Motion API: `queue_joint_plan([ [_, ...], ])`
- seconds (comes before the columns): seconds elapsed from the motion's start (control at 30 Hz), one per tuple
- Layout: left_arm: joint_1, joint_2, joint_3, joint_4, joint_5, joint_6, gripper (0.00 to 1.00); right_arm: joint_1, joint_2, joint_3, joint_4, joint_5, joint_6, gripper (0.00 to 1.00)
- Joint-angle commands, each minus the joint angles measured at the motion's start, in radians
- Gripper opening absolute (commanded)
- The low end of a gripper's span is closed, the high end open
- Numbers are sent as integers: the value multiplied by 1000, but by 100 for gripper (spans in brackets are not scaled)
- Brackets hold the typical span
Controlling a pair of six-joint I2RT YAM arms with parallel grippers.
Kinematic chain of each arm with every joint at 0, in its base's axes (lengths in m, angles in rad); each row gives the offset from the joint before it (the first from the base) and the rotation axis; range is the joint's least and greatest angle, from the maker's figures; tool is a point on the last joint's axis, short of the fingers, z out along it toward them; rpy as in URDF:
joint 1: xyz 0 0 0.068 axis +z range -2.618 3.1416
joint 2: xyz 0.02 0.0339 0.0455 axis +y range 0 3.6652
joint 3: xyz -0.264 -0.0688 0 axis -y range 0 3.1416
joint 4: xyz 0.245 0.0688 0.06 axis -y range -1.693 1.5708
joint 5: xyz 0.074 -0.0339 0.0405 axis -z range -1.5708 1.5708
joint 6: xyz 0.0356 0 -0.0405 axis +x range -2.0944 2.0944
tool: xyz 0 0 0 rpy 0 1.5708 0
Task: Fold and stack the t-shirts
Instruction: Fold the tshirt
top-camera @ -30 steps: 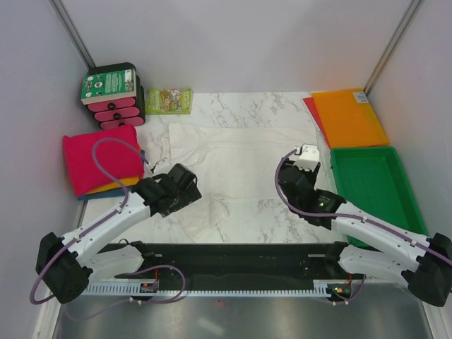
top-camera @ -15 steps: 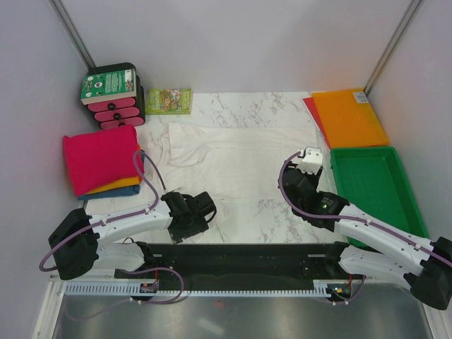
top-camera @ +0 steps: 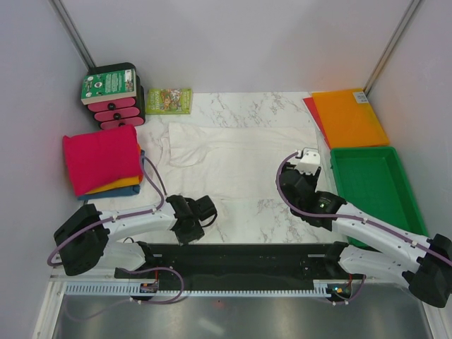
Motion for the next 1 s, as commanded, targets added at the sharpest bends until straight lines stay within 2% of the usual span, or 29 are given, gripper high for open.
queue_joint_plan([
  [0.0,-5,0,-33,62,19,-53,39,6,10,-2,5,0,1,69],
  [0.07,-2,13,-32,69,9,-48,23,6,7,-3,5,-5,10,68],
  [0.13,0,17,-29,70,2,-45,19,6,6,-9,7,-11,13,69],
  [0.23,1,22,-26,69,4,-39,2,8,-2,-12,2,-9,15,68],
  [0.4,-2,-18,-1,41,-31,16,2,8,-13,-20,-38,8,63,68],
  [0.53,-11,-53,68,-43,-143,55,2,-14,-2,-52,-68,-46,163,67],
  [0.67,-11,-102,80,-59,-198,67,2,-139,78,-83,-122,-167,323,57],
  [0.77,-11,-111,97,-60,-214,93,2,-204,138,-94,-145,-163,398,53],
  [0.97,-11,-145,125,-57,-260,136,2,-357,217,-81,-162,-173,433,53],
])
